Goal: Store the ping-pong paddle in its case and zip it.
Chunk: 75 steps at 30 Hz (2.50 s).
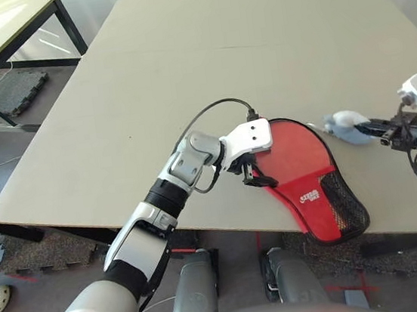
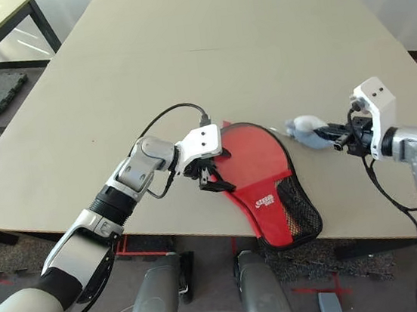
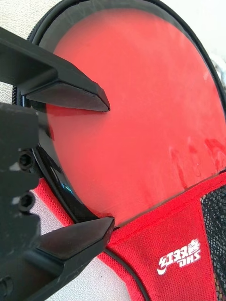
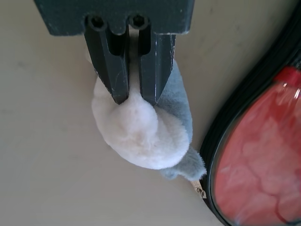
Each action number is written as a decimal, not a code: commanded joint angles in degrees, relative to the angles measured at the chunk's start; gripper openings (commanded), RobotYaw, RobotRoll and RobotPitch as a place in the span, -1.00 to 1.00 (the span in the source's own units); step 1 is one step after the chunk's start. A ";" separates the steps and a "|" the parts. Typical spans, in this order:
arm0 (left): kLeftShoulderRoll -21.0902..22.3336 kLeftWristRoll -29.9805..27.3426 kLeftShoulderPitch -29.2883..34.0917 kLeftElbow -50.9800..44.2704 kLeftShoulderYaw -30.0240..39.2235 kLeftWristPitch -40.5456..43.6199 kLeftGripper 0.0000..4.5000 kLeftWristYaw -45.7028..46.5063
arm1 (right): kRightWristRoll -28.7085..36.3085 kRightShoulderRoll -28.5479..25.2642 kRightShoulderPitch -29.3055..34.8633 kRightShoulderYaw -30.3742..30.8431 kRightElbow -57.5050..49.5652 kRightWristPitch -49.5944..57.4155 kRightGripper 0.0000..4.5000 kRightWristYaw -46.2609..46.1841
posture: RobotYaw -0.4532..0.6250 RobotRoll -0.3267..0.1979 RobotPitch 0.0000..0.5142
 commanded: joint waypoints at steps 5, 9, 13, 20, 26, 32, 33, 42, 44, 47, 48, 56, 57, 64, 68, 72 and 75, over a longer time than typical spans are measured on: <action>-0.50 1.21 0.83 2.48 -2.11 -0.33 1.00 -0.04 | 0.38 -2.76 7.81 -0.64 -0.90 2.86 -0.98 1.53 | -0.05 0.25 -0.43; -0.62 1.18 1.03 2.16 -2.40 -0.33 1.00 -0.07 | 2.02 -3.28 11.95 -1.35 -3.04 4.55 -0.98 3.10 | -0.06 0.25 -0.44; -0.94 1.17 0.87 2.44 -2.61 -0.47 1.00 0.00 | 3.71 -3.84 15.29 -2.10 -4.68 5.92 -0.98 4.28 | -0.08 0.25 -0.45; -1.45 1.21 0.22 3.50 -2.45 -1.01 1.00 0.08 | 10.87 -6.51 23.77 -1.94 -13.70 14.66 -0.98 11.03 | -0.09 0.25 -0.45; -1.48 1.24 0.08 4.03 -2.27 -1.31 1.00 0.11 | 15.37 -10.14 31.00 -2.27 -18.57 20.75 -0.98 14.31 | -0.09 0.25 -0.44; -1.91 1.20 -0.07 4.11 -2.30 -1.19 1.00 0.22 | 14.78 -13.28 37.25 -2.55 -17.03 20.12 -0.98 16.94 | -0.09 0.25 -0.43; -2.05 1.19 -0.14 4.18 -2.29 -1.18 1.00 0.28 | 14.78 -13.79 38.43 -2.45 -16.91 20.23 -0.98 17.65 | -0.10 0.25 -0.43; -2.75 1.19 -0.23 4.51 -2.28 -1.33 1.00 0.41 | 10.97 -16.48 46.71 0.18 -12.52 18.33 -0.98 18.97 | -0.10 0.25 -0.43; -2.76 1.18 -0.27 4.66 -2.25 -1.40 1.00 0.44 | 9.60 -16.51 47.39 0.13 -10.63 15.84 -0.98 18.30 | -0.11 0.25 -0.44; -2.73 1.17 -0.33 4.76 -2.21 -1.47 1.00 0.42 | 11.78 -14.56 44.98 -2.91 -8.44 15.38 -0.98 17.03 | -0.11 0.25 -0.44; -2.69 1.15 -0.34 4.76 -2.18 -1.50 1.00 0.40 | 13.64 -13.70 42.99 -4.91 -7.66 16.26 -0.98 16.58 | -0.11 0.25 -0.44; -1.91 0.08 -0.03 2.86 -0.90 -0.45 1.00 0.00 | 22.70 -12.94 26.38 -18.50 -1.62 23.69 0.37 16.05 | -0.11 0.25 -0.46; -1.88 -0.35 0.09 2.42 -0.42 0.14 1.00 0.08 | 23.38 -12.69 24.63 -19.62 -1.51 24.21 0.56 15.54 | -0.10 0.25 -0.47; -0.85 -4.63 1.64 -3.89 4.06 6.93 1.00 0.67 | 26.64 -8.56 13.92 -22.36 -3.14 25.79 0.99 10.40 | -0.07 0.25 -0.49; 0.04 -9.61 3.01 -10.61 9.49 14.47 1.00 2.86 | 23.33 -1.90 7.16 -21.97 -2.51 17.46 0.99 2.15 | -0.06 0.25 -0.50; 2.42 -12.99 5.34 -15.95 14.64 18.59 1.00 6.40 | 20.65 5.53 5.05 -19.77 -4.36 11.48 0.99 -3.85 | -0.04 0.25 -0.52; 3.34 -15.02 6.97 -17.97 17.94 19.60 1.00 9.30 | 18.92 10.00 3.13 -19.80 -3.93 6.91 0.99 -8.53 | -0.03 0.25 -0.53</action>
